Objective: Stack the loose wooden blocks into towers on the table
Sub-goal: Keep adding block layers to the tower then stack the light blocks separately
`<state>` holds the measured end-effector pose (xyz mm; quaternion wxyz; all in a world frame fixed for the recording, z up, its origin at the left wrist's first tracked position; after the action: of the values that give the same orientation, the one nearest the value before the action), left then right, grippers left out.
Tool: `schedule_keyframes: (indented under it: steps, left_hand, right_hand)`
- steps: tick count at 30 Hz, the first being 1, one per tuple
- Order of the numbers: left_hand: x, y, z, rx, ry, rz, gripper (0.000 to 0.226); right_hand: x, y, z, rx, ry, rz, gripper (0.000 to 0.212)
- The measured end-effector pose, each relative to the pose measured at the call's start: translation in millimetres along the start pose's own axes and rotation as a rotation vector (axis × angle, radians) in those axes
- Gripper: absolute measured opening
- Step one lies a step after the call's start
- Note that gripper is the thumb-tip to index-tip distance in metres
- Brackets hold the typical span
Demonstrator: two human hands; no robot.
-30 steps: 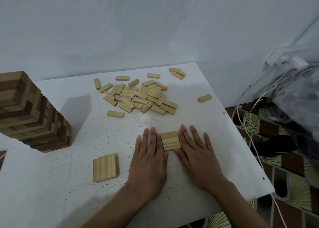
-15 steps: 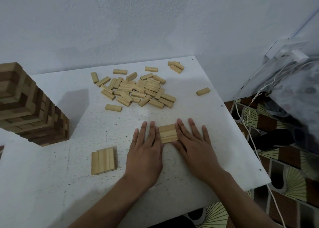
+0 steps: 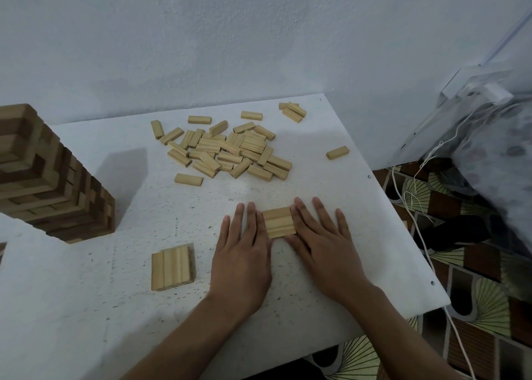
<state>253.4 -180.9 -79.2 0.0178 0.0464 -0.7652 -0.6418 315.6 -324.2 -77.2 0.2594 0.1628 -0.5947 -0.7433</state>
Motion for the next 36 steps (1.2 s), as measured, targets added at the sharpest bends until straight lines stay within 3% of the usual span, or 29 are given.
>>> schedule_keyframes:
  steps: [6,13,26,31,36]
  left_hand:
    - [-4.8,27.8,6.3,0.152,-0.024,0.108,0.072]
    - [-29.8,50.3,14.4,0.055,-0.066,0.146,0.083]
    - [-30.3,44.9,14.1,0.071,-0.070,0.146,0.065]
    - [-30.2,50.6,10.6,0.046,-0.120,0.109,0.058]
    - [-27.8,67.8,14.9,0.020,-0.200,0.073,0.055]
  right_hand:
    - [-3.4,9.1,-1.2,-0.133,-0.015,0.057,0.083]
    - [-23.4,42.2,-4.9,-0.207,0.040,0.032,0.096]
    - [-37.5,40.2,-4.2,-0.178,0.101,0.054,0.062]
    - [-37.4,39.7,-0.8,-0.127,0.144,0.096,0.059]
    - [-38.5,44.1,12.5,-0.247,0.189,0.089,0.052]
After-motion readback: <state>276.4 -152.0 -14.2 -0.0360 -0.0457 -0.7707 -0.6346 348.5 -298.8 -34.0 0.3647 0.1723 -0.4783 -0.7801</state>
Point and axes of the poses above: each hand's wrist, its own x-axis away from the middle knuckle, its own y-axis out of the back of the hand, z = x × y, the point moved 6 cm from there along -x, towards the middle knuckle
